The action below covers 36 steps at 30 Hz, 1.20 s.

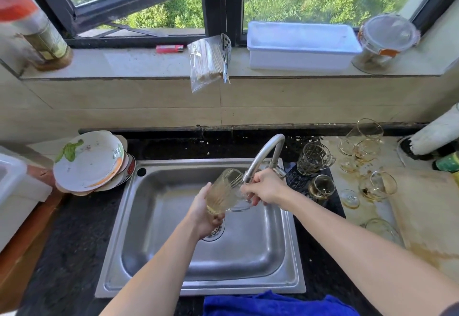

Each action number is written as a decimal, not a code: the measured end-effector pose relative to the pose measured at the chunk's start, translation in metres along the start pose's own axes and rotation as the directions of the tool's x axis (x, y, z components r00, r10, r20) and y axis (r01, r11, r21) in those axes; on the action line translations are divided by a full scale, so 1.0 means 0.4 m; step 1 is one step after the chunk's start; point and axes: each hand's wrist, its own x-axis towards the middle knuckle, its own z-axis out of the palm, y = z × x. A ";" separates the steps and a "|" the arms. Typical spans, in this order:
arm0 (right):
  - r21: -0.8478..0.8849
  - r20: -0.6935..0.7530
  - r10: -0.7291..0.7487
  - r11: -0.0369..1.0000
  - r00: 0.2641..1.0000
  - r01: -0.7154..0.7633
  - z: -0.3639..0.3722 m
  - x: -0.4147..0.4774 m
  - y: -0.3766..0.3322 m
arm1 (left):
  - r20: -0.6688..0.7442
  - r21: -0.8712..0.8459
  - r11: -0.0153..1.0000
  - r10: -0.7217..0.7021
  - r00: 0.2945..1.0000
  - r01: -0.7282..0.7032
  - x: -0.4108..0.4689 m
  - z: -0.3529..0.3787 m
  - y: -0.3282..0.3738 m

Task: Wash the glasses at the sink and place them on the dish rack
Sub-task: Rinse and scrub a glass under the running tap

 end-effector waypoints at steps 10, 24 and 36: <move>0.079 0.048 0.108 0.991 0.993 -0.112 0.016 0.001 0.015 | 0.088 -0.142 0.990 0.036 0.995 -0.023 -0.018 0.022 0.008; 0.149 0.073 0.178 0.971 0.981 -0.187 -0.015 -0.011 0.035 | 0.047 -0.058 0.998 0.010 0.999 -0.007 -0.034 0.028 -0.008; 0.185 0.112 0.171 0.964 0.979 -0.189 -0.009 -0.018 0.042 | 0.061 -0.101 0.994 0.048 0.997 -0.042 -0.042 0.028 -0.014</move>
